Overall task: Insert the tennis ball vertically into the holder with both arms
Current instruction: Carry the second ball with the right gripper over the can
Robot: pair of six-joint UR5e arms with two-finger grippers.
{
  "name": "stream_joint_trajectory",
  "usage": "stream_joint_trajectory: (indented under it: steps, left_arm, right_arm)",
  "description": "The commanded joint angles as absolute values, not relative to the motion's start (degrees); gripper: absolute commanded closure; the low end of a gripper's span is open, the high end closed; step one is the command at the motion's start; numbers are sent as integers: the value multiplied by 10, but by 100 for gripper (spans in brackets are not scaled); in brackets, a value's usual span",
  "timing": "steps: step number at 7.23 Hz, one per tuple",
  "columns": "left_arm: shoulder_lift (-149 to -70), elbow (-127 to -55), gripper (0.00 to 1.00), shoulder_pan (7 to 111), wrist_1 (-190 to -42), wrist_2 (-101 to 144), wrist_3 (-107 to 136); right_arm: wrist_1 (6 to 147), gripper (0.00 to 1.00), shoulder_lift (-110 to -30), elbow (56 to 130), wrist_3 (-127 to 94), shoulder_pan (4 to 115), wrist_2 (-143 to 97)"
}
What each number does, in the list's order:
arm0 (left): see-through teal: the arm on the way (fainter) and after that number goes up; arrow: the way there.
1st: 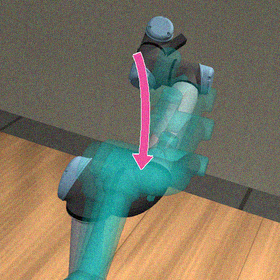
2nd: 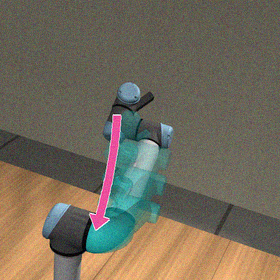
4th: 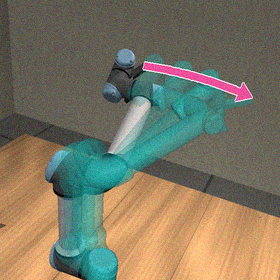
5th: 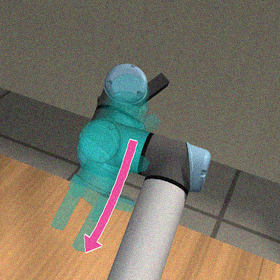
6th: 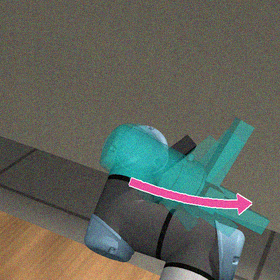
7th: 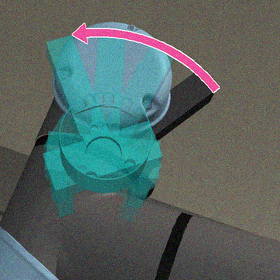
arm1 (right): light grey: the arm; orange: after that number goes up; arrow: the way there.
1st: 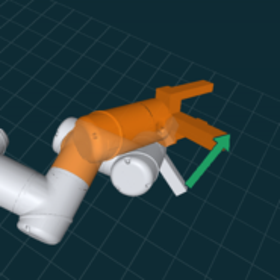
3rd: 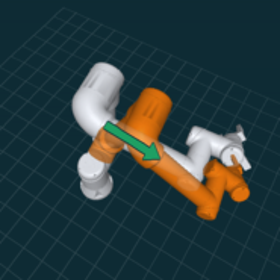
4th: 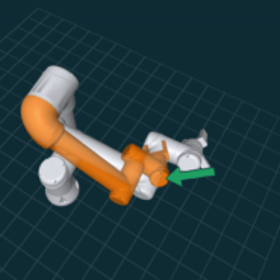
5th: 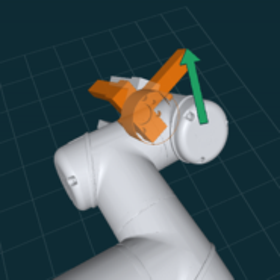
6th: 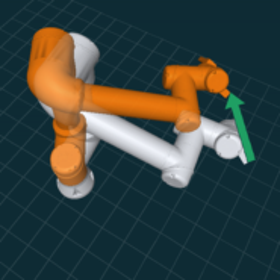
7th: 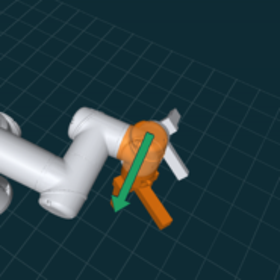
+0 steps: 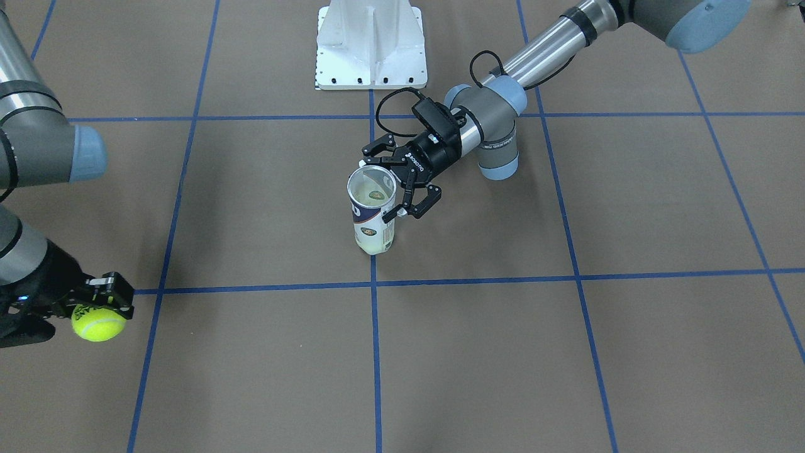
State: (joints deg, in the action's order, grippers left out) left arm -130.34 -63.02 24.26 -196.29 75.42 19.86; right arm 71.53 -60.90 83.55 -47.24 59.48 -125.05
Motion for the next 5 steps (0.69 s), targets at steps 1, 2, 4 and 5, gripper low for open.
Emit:
stream_joint_trajectory:
  steps: [1, 2, 4, 5]
  left_arm:
    - [-1303, -630, 1, 242, -1960, 755, 199]
    - [-1303, -630, 1, 242, -1960, 754, 199]
    - [-1303, -630, 1, 241, -1959, 754, 199]
    - [-1303, -628, 1, 241, -1959, 754, 199]
  right_arm:
    - [759, 100, -575, 915, -644, 543, -1248]
    - [864, 100, -544, 976, -658, 517, -1234]
    - [1022, 100, -449, 1025, -728, 452, -1179]
    - [1069, 100, -406, 1025, -744, 427, -1157]
